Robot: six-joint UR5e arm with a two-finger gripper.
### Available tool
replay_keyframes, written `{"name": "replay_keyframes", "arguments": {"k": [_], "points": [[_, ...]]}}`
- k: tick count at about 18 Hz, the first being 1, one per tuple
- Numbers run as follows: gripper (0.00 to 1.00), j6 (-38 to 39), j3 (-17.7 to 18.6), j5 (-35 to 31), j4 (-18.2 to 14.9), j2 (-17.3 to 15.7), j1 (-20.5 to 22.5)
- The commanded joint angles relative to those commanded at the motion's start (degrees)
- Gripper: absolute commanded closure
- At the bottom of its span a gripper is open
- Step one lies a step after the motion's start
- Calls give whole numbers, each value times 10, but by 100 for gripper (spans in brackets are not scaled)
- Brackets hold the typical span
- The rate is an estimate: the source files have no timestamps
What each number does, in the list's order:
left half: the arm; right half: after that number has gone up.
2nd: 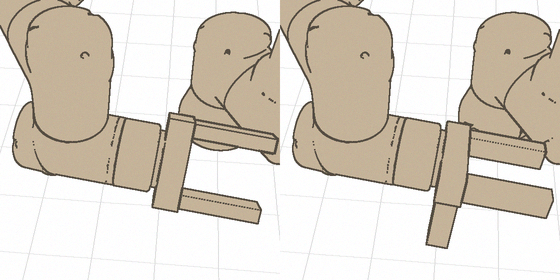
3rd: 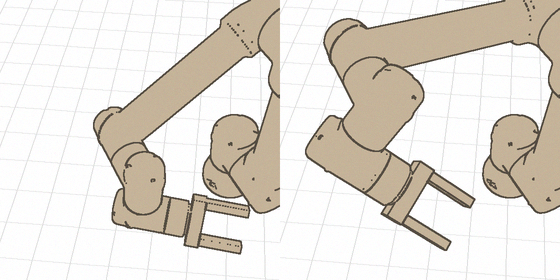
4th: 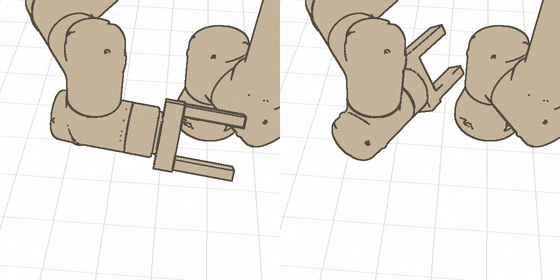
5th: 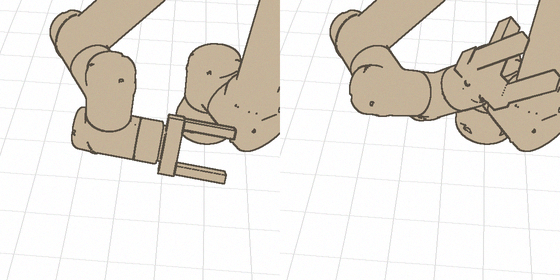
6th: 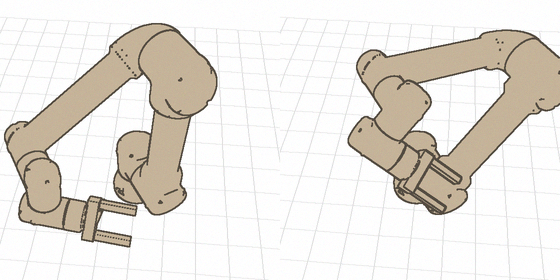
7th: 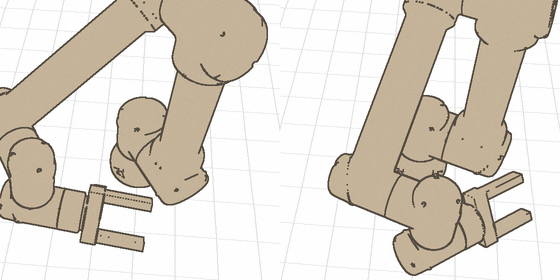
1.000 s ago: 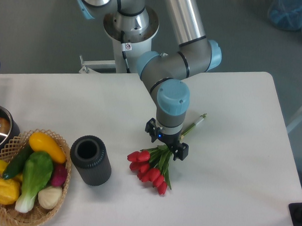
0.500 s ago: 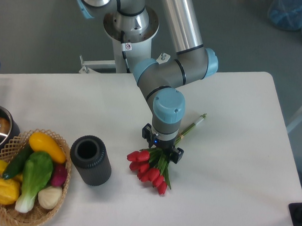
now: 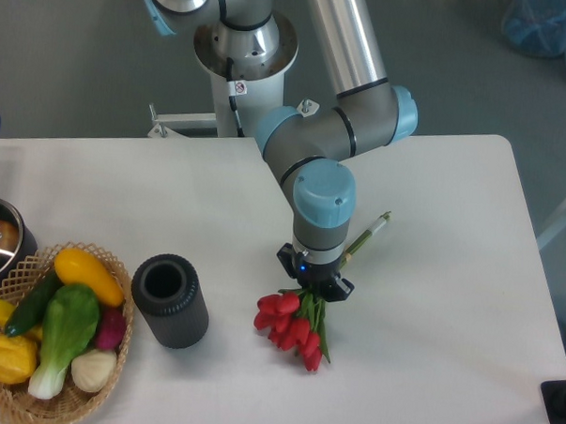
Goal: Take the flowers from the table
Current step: 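Lift the gripped tulip bouquet up off the table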
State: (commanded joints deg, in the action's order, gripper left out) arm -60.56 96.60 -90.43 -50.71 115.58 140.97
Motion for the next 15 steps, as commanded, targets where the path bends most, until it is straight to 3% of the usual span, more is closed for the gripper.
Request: {"name": "replay_keyframes", "arguments": {"k": [3, 6, 11, 15], "points": [[100, -3, -16, -16, -14, -25, 18], [100, -11, -61, -12, -46, -25, 26], [100, -84, -148, -13, -169, -19, 37], [100, -97, -147, -14, -178, -25, 54]]}}
